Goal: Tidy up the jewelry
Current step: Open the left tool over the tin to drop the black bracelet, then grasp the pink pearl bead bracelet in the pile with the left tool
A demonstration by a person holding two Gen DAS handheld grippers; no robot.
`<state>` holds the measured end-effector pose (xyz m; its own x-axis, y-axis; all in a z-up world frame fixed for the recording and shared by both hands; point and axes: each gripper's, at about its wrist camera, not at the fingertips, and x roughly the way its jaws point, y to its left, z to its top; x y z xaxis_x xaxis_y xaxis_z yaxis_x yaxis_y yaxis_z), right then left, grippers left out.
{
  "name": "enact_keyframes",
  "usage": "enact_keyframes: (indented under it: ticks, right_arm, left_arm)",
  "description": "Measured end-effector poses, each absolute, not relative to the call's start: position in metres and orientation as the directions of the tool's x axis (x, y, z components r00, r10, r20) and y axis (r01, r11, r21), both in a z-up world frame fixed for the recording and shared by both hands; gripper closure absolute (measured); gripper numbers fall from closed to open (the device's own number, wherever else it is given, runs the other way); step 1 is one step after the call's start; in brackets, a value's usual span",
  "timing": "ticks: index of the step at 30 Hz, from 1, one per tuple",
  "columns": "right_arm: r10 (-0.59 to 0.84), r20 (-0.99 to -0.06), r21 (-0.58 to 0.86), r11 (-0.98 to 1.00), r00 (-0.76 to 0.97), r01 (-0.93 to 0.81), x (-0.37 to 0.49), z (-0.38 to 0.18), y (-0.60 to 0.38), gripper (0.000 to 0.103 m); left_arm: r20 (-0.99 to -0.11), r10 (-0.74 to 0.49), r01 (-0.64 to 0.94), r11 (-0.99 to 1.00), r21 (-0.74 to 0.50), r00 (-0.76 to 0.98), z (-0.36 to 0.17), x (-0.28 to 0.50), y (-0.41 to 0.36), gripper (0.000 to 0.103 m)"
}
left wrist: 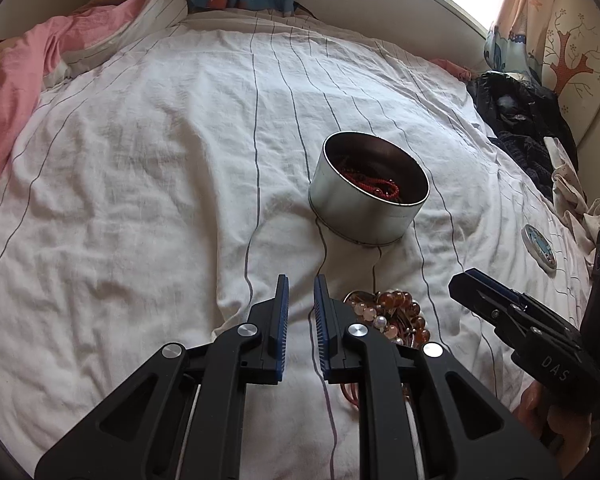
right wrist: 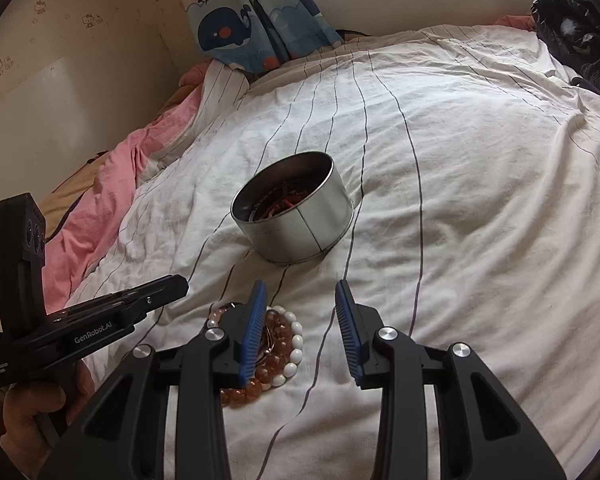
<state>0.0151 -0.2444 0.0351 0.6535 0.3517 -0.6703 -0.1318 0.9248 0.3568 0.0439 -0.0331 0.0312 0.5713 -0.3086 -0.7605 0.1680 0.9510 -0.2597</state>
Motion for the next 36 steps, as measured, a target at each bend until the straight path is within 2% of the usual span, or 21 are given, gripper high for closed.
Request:
enact_keyframes:
  ticks: [6,16,20,28,31,34,36]
  right_arm:
    - [0.343,-0.712,0.300,0.938,0.613,-0.176,0.016,0.025,-0.228,0.067]
    - [0.267,-0.780,0.187,0.962,0.566,-0.198,0.019,0.010,-0.207,0.068]
    - [0.232,-0.783,0.155,0.971,0.577,-0.180,0.014,0.015,-0.214,0.068]
    - [0.219,-0.780,0.146,0.975,0.586,-0.170,0.006,0.017,-0.222,0.069]
    - [0.233,-0.777,0.165,0.972,0.585,-0.168,0.006,0.018,-0.223,0.069]
    - [0.257,-0.773,0.202,0.966,0.580,-0.160,0.007,0.018,-0.229,0.069]
    - [0.263,-0.772,0.211,0.965,0.579,-0.157,0.006,0.019,-0.231,0.069]
  left_arm:
    - [-0.762,-0.323,0.173,0.946,-0.274,0.562,0.027,0.034,-0.030,0.091]
    - [-0.742,-0.382,0.323,0.917,-0.232,0.551,0.041,0.013,-0.070,0.086]
    - [-0.748,-0.390,0.347,0.910,-0.225,0.537,0.041,0.014,-0.084,0.079]
    - [-0.774,-0.411,0.339,0.902,-0.267,0.482,0.027,0.028,-0.087,0.079]
    - [-0.789,-0.397,0.337,0.906,-0.256,0.468,0.023,0.033,-0.081,0.086]
    - [-0.791,-0.369,0.334,0.916,-0.221,0.488,0.028,0.031,-0.072,0.100]
    - [-0.790,-0.362,0.316,0.922,-0.224,0.495,0.029,0.030,-0.061,0.102]
